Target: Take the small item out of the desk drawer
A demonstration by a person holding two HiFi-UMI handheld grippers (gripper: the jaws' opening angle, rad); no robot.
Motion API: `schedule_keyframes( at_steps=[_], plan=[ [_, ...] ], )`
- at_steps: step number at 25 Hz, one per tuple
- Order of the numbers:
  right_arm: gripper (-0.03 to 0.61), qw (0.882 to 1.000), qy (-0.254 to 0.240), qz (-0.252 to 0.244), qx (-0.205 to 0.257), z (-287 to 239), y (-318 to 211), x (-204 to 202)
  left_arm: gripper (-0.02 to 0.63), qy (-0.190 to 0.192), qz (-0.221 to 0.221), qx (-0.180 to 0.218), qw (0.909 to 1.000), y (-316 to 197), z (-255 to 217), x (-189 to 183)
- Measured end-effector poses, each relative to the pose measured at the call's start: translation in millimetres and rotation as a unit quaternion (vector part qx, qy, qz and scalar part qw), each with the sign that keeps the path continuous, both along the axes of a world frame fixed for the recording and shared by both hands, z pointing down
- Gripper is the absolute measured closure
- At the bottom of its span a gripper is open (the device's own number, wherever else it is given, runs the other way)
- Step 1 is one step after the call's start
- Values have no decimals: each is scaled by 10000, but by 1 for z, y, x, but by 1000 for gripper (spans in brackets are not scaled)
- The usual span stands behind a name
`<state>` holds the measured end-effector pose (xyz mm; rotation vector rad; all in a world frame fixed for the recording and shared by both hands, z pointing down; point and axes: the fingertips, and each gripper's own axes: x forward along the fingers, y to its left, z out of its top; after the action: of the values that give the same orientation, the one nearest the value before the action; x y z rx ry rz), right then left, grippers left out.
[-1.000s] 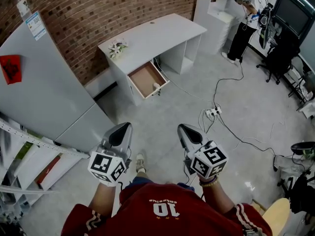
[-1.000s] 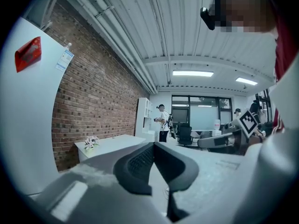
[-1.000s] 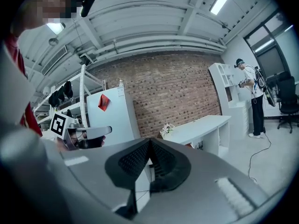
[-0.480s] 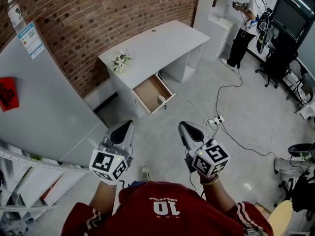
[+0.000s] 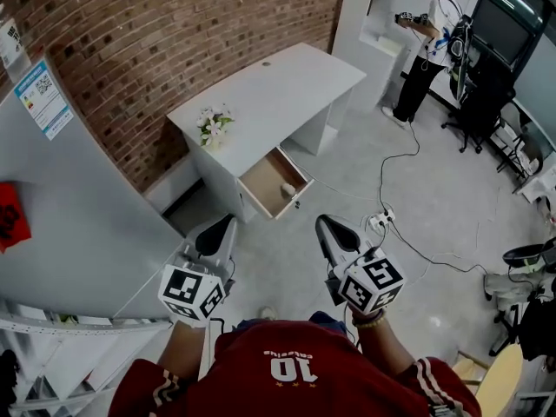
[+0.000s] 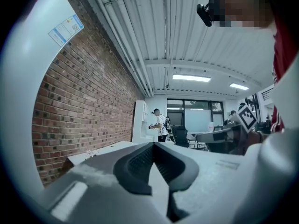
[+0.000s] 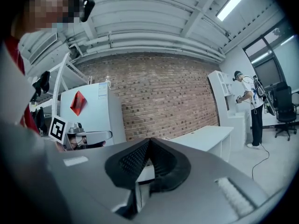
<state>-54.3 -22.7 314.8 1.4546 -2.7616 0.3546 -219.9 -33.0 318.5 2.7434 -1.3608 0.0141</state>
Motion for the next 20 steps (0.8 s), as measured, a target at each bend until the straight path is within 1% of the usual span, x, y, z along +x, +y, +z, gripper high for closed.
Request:
schedule_keyframes(
  at_steps=[5, 12, 15, 20],
  plan=[
    [575, 9996, 153, 219, -39, 7, -10, -6, 611, 94, 226, -47, 9997, -19, 9, -4],
    [577, 9984, 235, 491, -118, 11, -19, 6, 611, 173, 582, -60, 9981, -33, 10, 14],
    [577, 9982, 240, 532, -105, 12, -23, 11, 611, 154, 664, -18, 9977, -37, 10, 21],
    [577, 9989, 154, 435, -123, 18, -38, 10, 611, 121, 659, -84, 9977, -45, 16, 26]
  ],
)
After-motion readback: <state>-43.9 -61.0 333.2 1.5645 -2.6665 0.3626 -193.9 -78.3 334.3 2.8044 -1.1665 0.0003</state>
